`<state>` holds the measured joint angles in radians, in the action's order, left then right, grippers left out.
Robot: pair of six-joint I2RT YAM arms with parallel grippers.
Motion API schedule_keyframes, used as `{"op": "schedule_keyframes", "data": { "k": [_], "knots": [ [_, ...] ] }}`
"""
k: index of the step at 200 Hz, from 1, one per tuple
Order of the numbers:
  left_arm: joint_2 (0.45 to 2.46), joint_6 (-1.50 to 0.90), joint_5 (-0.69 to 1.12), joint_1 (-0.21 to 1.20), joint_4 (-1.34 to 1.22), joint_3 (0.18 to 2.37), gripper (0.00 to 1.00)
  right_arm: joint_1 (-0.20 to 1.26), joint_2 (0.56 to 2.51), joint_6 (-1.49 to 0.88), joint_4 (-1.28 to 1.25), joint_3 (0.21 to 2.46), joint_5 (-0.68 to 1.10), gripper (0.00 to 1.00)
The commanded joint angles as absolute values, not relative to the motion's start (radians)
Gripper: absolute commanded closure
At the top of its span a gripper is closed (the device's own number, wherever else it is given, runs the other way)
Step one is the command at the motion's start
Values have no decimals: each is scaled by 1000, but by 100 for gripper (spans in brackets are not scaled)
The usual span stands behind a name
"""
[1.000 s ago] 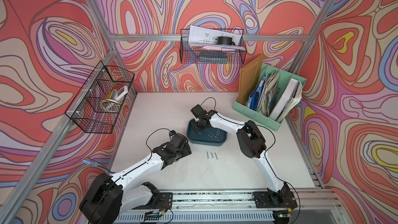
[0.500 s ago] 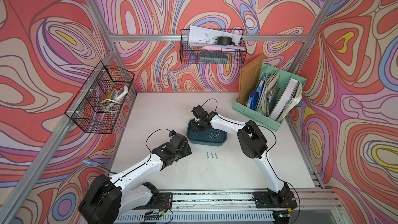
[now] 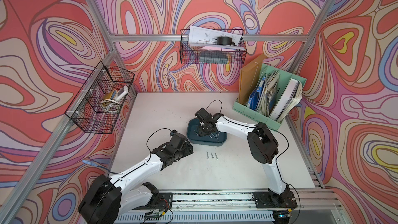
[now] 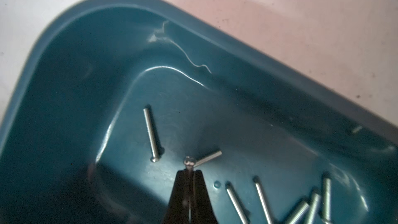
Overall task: Take out the screws from the storage box
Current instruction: Pick up the screw from the storage box, then place the screw at the center of the board.
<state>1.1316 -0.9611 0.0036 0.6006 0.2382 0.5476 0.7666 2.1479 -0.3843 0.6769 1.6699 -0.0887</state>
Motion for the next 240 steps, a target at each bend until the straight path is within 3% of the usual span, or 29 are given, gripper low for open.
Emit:
{"op": "schedule_keyframes", "data": {
  "k": [1, 103, 179, 240],
  "knots": [
    [1146, -954, 30, 595, 209, 540, 28, 765, 2085, -397, 702, 1634, -139, 100],
    [1191, -957, 88, 606, 138, 540, 28, 783, 1890, -427, 738, 1517, -166, 100],
    [1253, -961, 114, 643, 103, 561, 29, 825, 1617, -537, 772, 1243, -184, 100],
    [1264, -968, 115, 666, 105, 568, 30, 843, 1512, -598, 764, 1052, -173, 100]
  ]
}}
